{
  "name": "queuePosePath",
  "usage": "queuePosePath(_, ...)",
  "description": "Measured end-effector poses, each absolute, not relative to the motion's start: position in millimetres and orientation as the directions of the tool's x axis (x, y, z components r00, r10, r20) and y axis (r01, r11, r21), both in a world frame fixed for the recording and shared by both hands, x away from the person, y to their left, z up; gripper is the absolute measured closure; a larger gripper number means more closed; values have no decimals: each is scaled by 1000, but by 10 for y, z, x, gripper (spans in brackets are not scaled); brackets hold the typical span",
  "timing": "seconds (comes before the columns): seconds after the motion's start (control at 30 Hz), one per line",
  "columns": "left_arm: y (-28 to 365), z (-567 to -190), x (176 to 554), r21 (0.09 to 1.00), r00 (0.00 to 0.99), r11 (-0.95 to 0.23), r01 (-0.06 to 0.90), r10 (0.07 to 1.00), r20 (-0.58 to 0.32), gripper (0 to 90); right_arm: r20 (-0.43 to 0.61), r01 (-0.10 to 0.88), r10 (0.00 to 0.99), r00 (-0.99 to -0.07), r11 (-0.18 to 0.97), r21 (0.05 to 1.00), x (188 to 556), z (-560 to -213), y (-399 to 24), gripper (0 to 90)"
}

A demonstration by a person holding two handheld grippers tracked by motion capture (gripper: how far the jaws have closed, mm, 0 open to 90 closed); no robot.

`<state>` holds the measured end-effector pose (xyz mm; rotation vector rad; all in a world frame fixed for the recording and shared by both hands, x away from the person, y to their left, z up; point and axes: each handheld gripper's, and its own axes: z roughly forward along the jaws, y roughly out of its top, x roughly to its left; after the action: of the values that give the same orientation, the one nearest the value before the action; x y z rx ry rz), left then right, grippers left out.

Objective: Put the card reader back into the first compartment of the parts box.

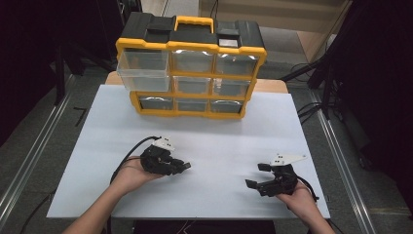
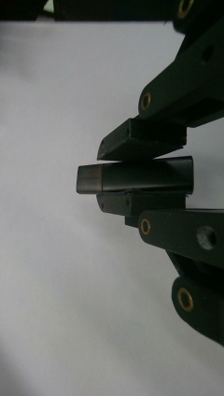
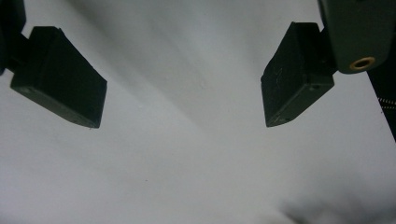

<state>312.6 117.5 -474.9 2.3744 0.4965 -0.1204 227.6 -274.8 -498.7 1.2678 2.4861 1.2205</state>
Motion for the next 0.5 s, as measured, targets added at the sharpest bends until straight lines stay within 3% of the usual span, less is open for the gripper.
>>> queuePosePath(0.2, 1231, -4675, 3126, 616, 945, -718, 325, 279, -173, 752, 249, 630, 714, -654, 333, 701, 2271, -4977, -2750, 126)
queuePosePath(0.5, 1371, -4480, 3225, 598, 944, -731, 328, 259, -203, 752, 249, 620, 700, -669, 341, 707, 2265, -4968, -2727, 130)
